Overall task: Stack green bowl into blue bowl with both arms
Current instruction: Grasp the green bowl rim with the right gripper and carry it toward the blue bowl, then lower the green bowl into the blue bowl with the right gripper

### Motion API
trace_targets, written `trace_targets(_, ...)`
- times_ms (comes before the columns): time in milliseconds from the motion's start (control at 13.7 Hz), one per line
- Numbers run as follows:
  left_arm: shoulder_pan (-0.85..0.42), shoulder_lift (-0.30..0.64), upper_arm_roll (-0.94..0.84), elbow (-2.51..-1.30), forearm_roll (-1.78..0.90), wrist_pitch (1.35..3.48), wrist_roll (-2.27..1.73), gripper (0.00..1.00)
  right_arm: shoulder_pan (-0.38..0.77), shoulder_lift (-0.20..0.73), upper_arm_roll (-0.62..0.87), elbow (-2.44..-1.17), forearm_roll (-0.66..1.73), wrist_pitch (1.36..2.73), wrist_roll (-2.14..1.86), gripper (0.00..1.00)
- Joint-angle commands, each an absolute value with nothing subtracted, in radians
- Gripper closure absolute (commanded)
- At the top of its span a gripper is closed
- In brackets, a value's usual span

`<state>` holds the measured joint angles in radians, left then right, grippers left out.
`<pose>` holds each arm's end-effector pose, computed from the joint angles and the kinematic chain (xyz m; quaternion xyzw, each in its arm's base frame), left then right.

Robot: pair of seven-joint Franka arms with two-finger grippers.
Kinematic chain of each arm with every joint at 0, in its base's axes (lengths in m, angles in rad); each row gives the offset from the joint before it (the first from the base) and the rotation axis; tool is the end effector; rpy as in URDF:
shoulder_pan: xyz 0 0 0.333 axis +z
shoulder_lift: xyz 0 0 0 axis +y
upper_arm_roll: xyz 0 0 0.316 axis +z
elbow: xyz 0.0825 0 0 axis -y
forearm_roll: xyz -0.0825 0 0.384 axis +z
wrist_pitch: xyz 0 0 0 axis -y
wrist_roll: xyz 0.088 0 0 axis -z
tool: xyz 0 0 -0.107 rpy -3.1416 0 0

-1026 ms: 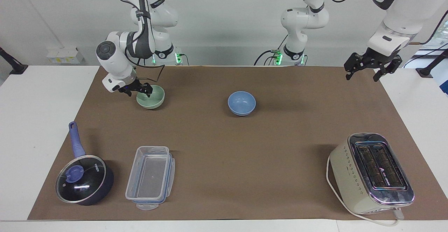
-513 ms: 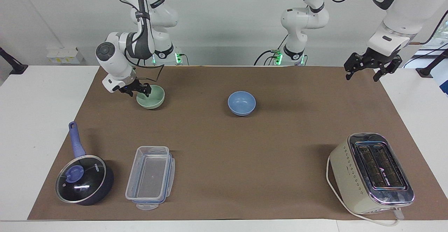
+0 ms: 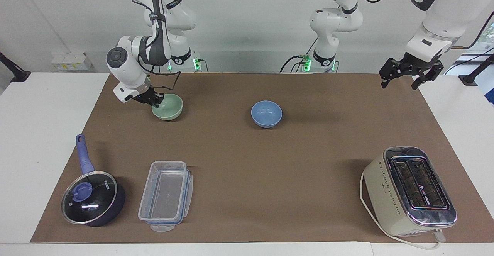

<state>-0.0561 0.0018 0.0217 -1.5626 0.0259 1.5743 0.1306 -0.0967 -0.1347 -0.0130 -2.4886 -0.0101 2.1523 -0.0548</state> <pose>0.5554 -0.0164 0.6277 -0.9965 0.0824 -0.0043 0.0132 0.4318 -0.0479 0.3223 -0.9946 0.0240 0.1005 0.0052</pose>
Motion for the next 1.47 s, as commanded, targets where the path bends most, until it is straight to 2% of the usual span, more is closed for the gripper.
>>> trace_targets(0,-0.041,-0.002,0.011,-1.557,0.041,1.563,0.129,0.00,-0.097,-0.150,-0.008,-2.444,-0.008,2.087,-0.075,1.00)
trace_targets(147,-0.041,-0.002,0.012,-1.557,0.040,1.562,0.129,0.00,-0.086,-0.162,-0.003,-2.392,0.014,2.013,-0.081,1.00)
trace_targets(586,-0.041,-0.002,0.011,-1.557,0.041,1.562,0.129,0.00,0.070,-0.199,0.000,-2.312,0.115,1.948,-0.068,1.00)
trace_targets(1026,-0.041,-0.002,0.011,-1.557,0.041,1.562,0.129,0.00,0.311,-0.187,0.008,-2.310,0.173,2.086,0.197,1.00)
trace_targets(1392,-0.041,-0.002,0.011,-1.557,0.040,1.563,0.129,0.00,0.542,-0.060,0.008,-2.186,0.173,2.109,0.570,1.00)
